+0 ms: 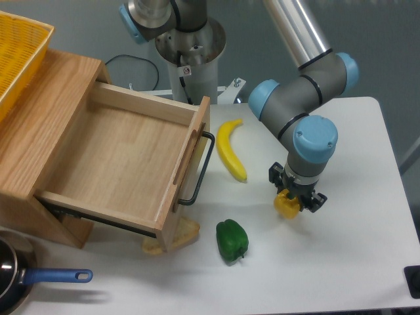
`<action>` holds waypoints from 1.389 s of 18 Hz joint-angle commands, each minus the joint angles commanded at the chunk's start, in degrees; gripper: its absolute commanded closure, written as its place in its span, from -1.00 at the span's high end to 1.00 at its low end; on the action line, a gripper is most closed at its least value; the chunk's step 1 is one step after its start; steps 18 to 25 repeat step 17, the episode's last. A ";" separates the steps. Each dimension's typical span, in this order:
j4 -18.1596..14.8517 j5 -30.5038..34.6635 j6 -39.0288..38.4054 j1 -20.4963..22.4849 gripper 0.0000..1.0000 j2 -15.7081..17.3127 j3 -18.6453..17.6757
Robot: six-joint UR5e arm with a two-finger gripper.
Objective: Pick up the yellow pepper
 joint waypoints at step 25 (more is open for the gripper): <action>-15.56 -0.70 3.78 4.48 -0.65 2.38 10.20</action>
